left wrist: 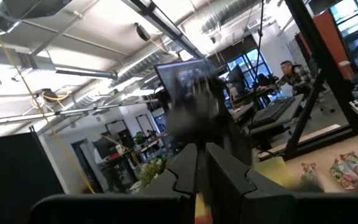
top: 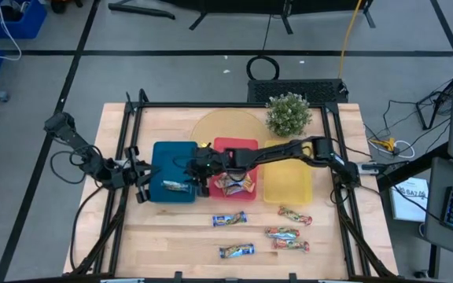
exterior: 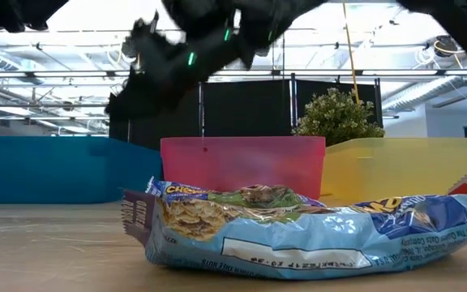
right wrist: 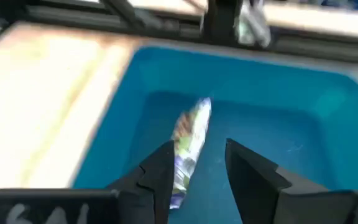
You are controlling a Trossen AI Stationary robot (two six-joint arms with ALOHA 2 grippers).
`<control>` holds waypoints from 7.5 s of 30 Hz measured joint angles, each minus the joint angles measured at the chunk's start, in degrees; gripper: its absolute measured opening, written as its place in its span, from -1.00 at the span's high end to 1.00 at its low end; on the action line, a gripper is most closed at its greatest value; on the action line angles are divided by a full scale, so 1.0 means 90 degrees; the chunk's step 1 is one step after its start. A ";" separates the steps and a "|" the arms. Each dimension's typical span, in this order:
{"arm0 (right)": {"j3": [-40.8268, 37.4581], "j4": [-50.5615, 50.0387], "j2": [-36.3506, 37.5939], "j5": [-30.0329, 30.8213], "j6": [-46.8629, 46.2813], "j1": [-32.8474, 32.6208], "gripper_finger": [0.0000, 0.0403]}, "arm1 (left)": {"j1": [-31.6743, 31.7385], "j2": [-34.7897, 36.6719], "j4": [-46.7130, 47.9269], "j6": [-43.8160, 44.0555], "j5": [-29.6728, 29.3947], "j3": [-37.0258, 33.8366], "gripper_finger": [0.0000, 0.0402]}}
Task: Pick and place Granola Bars by type
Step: Put the blue granola bar into the blue bin
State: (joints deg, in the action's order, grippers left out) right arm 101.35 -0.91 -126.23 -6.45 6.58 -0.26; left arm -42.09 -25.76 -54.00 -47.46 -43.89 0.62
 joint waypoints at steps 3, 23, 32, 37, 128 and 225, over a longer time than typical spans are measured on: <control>0.0013 -0.1273 0.0832 0.0538 0.0235 -0.0239 0.43 | 0.0000 -0.0004 0.0031 0.0117 -0.0132 0.0000 0.79; -0.7480 0.2024 0.8190 0.0907 -0.0155 -0.0925 0.99 | 0.0000 -0.0012 0.0381 0.0791 -0.0295 0.0000 0.79; -0.9977 0.4036 0.9742 0.1082 0.0208 -0.0686 1.00 | 0.0010 -0.0060 0.2368 0.2471 -0.2158 0.0568 0.79; -1.0396 0.4608 0.9900 0.1092 0.0273 -0.0552 1.00 | 0.0200 -0.0989 0.4177 0.4147 -0.1012 0.1839 0.79; -1.0575 0.5077 0.9930 0.1041 0.0706 -0.0555 1.00 | 0.1635 -0.8434 1.0683 0.7561 0.2793 0.8306 0.54; -1.0575 0.5013 0.9927 0.1043 0.0703 -0.0553 1.00 | 0.2211 -0.6989 1.1219 0.8722 0.3327 0.7962 -0.19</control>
State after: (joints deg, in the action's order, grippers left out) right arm 6.17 44.21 -36.88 2.94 12.91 -5.24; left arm -22.19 -88.66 46.97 31.04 -13.94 72.28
